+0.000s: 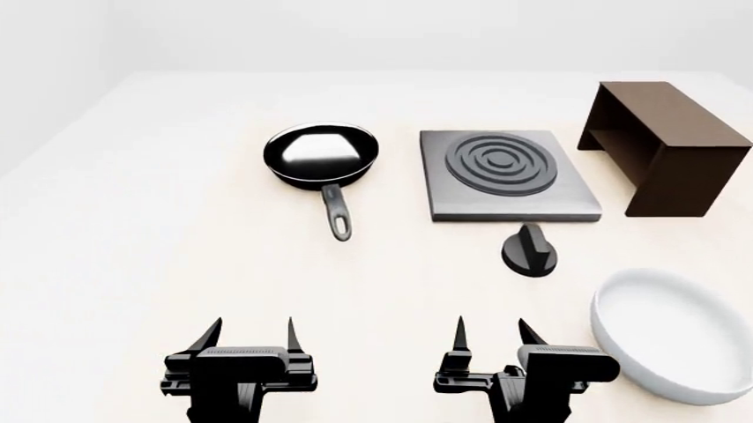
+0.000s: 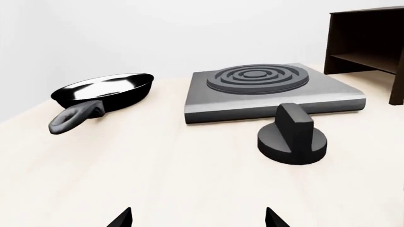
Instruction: Turn on the stove.
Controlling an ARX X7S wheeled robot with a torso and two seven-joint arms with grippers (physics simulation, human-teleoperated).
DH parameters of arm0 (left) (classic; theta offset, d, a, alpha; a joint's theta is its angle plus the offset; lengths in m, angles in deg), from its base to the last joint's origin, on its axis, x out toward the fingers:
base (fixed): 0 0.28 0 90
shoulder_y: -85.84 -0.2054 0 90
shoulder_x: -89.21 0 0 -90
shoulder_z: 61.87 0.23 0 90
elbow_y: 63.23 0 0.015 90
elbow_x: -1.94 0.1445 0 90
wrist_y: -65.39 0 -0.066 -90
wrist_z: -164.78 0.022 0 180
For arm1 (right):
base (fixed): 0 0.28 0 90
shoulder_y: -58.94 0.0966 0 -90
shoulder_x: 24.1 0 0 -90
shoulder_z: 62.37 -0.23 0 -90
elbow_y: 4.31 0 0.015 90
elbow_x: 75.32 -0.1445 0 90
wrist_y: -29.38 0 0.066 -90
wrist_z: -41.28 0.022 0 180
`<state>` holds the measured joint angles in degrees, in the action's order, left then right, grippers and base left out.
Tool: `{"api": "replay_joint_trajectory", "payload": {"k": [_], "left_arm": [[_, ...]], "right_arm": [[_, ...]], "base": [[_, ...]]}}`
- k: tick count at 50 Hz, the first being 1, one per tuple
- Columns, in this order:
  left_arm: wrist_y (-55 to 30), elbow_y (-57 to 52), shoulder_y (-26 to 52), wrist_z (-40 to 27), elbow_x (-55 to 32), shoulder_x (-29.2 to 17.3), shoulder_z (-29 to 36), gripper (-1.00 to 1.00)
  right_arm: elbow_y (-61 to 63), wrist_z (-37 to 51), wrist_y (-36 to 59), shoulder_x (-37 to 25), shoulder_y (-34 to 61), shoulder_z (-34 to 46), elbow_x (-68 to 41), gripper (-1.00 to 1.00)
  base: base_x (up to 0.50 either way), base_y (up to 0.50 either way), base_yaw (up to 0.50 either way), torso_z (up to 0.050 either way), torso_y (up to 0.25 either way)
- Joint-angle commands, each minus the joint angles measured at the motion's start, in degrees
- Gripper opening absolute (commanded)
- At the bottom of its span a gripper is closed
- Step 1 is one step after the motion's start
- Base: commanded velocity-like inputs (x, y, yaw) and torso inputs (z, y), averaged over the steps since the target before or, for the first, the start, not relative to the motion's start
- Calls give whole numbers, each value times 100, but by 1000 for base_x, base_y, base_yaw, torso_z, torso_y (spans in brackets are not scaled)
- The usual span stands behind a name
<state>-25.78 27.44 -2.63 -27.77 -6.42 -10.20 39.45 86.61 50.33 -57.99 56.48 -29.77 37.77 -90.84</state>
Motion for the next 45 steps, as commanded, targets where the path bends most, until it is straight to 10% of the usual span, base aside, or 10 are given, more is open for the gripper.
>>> {"api": "replay_joint_trajectory", "payload": {"k": [1,45], "left_arm": [[95,19,-13,153,9,76,-100,100],[123,60,23,-16,-104,-33,53,100]], "right_arm": [[35,-135,-33,72,-38,-79,70,100],[-954,152,-24,97,1008,-59,60,100]], "base": [[500,0,0,0,0],[76,0,0,0,0]]}}
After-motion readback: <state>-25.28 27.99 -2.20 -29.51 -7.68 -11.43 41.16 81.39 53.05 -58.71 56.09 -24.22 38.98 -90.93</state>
